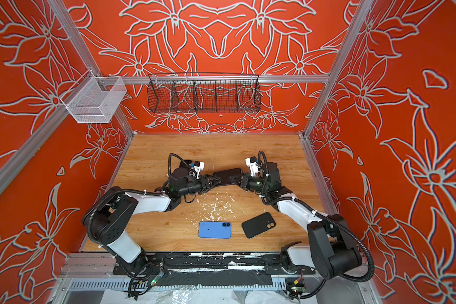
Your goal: Put the phone into the phone case
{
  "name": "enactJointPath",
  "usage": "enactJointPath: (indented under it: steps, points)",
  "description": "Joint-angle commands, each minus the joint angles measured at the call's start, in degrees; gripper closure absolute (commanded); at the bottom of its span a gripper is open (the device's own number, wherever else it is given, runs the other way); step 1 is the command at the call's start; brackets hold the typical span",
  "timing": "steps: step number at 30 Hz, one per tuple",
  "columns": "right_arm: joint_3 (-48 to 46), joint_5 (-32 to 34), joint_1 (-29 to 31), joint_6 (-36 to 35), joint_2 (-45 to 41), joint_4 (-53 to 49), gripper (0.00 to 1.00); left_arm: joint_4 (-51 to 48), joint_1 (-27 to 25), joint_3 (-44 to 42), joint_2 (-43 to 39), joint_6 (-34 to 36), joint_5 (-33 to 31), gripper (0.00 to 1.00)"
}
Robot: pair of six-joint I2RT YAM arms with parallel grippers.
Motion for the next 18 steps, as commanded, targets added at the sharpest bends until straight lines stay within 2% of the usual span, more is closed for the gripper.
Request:
enactJointPath:
  steps: [1,7,12,18]
  points:
    - [-0.54,-1.22,-0.12,3.74,-0.53,7.03,0.91,11.03,-0.16,-0.71,0.83,-3.98,3.34,0.61]
    - [-0.61,-1.59,-0.28,5.55,1.5,9.37,0.89,12.58,-0.16,-1.95,-0.37,-3.93,2.77,0.74]
    - [-0.35,-2.42,-0.95,6.71,2.39,10.81,0.76,12.73,-0.16,-3.4,-0.75,-3.57,2.03,0.8]
    - [0.19,-3.26,-3.15,7.79,1.62,12.1,0.58,13.57,0.01,-5.09,-1.61,-3.74,1.24,0.93]
